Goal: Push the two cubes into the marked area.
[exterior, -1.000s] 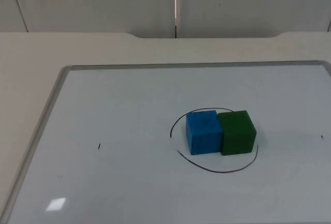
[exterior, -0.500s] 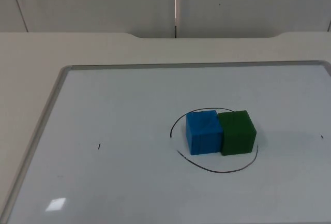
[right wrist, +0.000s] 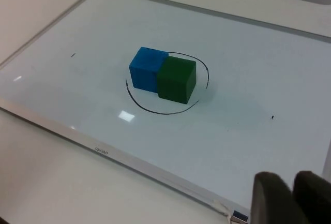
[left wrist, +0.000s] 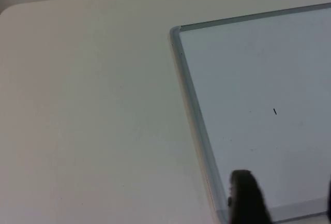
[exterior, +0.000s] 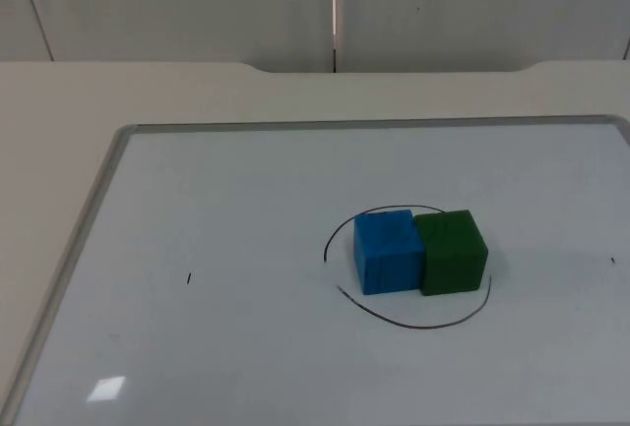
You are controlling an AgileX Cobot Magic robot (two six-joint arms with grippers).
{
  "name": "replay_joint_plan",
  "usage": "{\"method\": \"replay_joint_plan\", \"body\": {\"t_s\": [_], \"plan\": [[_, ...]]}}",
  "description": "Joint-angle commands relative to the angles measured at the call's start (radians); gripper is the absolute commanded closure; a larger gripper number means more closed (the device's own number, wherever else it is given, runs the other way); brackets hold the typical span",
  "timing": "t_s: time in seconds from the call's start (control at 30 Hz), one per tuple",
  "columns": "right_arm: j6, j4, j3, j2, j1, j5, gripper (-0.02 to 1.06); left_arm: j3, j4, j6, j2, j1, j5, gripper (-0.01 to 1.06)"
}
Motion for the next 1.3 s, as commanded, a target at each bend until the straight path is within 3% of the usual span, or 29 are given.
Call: {"method": "replay_joint_plan", "body": {"t_s": [0.0,0.13,0.17,0.27,0.73,0.83,0.87,1.27], "plan": [[-0.008,0.004,0.001,-0.004,0.004,0.0,0.81,0.005,0.007,-0.005,-0.004,0.003,-0.01,0.48],[-0.006,0.004,0.001,-0.004,0.004,0.0,0.39,0.005,0.007,-0.005,-0.004,0.003,-0.01,0.12],[-0.006,0.004,0.001,-0.004,0.004,0.0,0.39,0.005,0.007,-0.005,-0.004,0.003,-0.01,0.12],[-0.006,0.004,0.001,-0.004,0.004,0.0,0.23,0.005,0.007,-0.005,-0.004,0.003,-0.01,0.03],[-0.008,0.004,0.001,-0.004,0.004,0.0,0.18,0.005,0.007,-0.004,-0.004,0.003,-0.01,0.0],[-0.008,0.004,0.001,-0.004,0.004,0.0,0.0,0.005,0.007,-0.004,-0.004,0.003,-0.01,0.0],[-0.008,0.004,0.001,-0.004,0.004,0.0,-0.01,0.005,0.007,-0.004,-0.004,0.003,-0.01,0.0],[-0.008,0.004,0.001,-0.004,0.004,0.0,-0.01,0.005,0.007,-0.004,-0.004,0.003,-0.01,0.0]]}}
